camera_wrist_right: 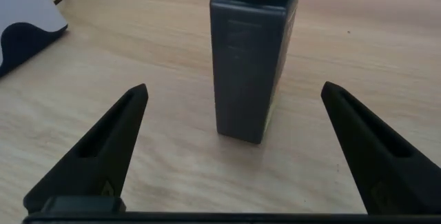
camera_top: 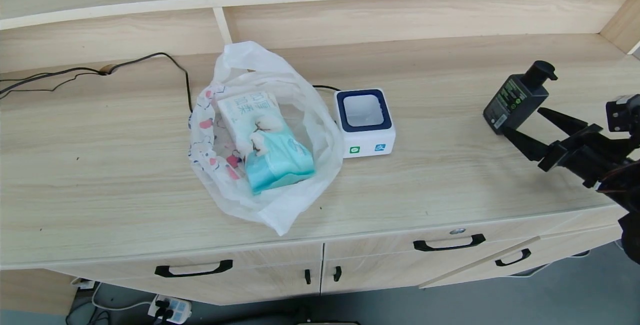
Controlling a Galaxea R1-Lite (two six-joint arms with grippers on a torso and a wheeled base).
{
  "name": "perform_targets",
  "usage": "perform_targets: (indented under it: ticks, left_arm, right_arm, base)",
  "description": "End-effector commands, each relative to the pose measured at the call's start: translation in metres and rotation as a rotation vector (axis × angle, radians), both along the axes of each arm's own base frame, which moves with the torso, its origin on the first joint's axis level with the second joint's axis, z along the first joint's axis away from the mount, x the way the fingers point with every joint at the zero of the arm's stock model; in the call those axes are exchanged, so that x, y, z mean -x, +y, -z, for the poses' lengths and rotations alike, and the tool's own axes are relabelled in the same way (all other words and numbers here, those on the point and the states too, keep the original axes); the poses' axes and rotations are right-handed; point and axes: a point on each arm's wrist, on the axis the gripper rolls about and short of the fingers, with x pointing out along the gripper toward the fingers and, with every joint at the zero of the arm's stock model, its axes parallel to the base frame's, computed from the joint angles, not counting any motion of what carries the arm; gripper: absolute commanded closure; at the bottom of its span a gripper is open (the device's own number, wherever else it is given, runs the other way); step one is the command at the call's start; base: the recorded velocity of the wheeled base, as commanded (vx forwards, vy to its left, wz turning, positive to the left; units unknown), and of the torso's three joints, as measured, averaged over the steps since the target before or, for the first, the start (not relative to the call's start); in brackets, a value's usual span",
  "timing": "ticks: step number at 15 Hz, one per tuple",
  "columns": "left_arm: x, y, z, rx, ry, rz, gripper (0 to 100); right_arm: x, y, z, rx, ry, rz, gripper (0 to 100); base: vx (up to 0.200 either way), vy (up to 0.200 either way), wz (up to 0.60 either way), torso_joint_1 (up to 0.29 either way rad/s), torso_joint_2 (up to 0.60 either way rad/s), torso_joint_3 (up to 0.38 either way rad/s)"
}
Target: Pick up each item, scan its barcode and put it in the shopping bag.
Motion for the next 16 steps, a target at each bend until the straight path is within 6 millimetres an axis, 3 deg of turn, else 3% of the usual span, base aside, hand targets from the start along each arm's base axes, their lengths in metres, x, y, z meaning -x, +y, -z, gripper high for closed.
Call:
perform_targets:
  ticks: [1, 11, 14, 15, 16]
  left_arm:
    - [0.000, 0.000, 0.000, 0.001, -0.002, 0.000, 0]
    - [0.000, 0.000, 0.000, 0.000, -0.003, 0.000, 0]
    - [0.000, 0.000, 0.000, -0.002, -0.005, 0.000, 0]
    - [0.000, 0.000, -0.001, -0.002, -0.006, 0.000, 0]
    - [0.000, 0.000, -0.001, -0.002, -0.006, 0.000, 0]
  right_arm:
    - [-0.014, -0.004, 0.005, -0.014, 0.005, -0.003, 0]
    - [-0.067, -0.005, -0.014, -0.069, -0.111, -0.057, 0]
    - [-0.072, -0.003, -0.011, -0.080, -0.104, -0.067, 0]
    - [-0.072, -0.001, -0.010, -0.091, -0.099, -0.060, 100]
    - [-0.072, -0.001, -0.011, -0.105, -0.101, -0.046, 100]
  base:
    - [0.000, 0.000, 0.00, 0.000, 0.00, 0.000]
    - [0.000, 0.000, 0.00, 0.000, 0.00, 0.000]
    - [0.000, 0.000, 0.00, 0.000, 0.00, 0.000]
    - [0.000, 0.000, 0.00, 0.000, 0.00, 0.000]
    - [0.000, 0.000, 0.00, 0.000, 0.00, 0.000]
